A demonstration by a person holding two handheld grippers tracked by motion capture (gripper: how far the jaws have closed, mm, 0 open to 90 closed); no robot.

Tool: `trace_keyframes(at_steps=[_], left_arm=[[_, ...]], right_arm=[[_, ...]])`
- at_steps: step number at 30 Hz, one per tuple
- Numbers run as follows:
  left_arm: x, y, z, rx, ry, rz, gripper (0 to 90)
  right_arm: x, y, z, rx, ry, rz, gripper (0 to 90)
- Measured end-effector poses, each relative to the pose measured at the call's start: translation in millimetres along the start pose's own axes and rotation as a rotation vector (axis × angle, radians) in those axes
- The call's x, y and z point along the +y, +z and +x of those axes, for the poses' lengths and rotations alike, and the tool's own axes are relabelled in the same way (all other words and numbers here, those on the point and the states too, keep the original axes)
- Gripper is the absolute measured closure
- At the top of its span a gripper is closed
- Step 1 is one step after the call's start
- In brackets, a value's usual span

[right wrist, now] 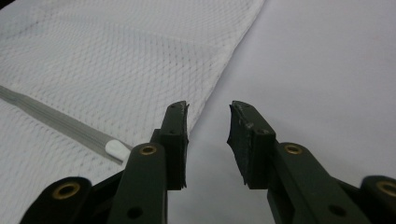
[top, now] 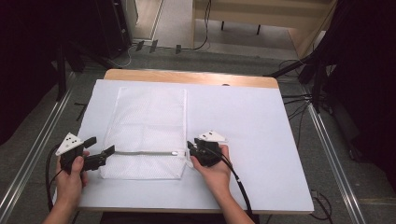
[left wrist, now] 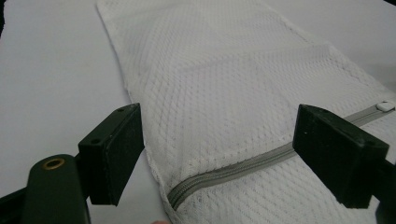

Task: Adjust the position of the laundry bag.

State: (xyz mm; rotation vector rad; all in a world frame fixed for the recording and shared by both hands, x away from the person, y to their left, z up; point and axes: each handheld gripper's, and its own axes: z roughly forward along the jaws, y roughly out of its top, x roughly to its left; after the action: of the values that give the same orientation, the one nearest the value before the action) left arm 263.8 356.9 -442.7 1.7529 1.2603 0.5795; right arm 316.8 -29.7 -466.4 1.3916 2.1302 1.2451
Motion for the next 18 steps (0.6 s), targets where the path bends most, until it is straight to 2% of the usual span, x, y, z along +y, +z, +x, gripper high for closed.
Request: trace_keyframes(at_steps=[5,8,10,14,18], left_arm=[[0.1,-0.4,-0.5,-0.002,0.009,0.002,16.7],[-0.2,-0.2,0.1,-0.006,0.004,0.003,16.6],[-0.2,-0.2,0.2,-0.006,0.004,0.005,16.7],[0.1,0.9,-1.0,-0.009,0.006,0.003,16.7],[0.6,0.4,-2.8,-0.016,0.016,-0.006,16.6]], right_arm=[[3.1,19.0,4.3,-0.013,0.038,0.033,71.2],[2.6,24.7,6.5,0.003,0.067,0.050,73.1],[1.6,27.0,8.3,-0.005,0.066,0.062,75.6],[1.6,29.2,11.3,-0.003,0.054,0.081,90.0],[2.4,28.0,9.3,0.003,0.063,0.089,90.0]])
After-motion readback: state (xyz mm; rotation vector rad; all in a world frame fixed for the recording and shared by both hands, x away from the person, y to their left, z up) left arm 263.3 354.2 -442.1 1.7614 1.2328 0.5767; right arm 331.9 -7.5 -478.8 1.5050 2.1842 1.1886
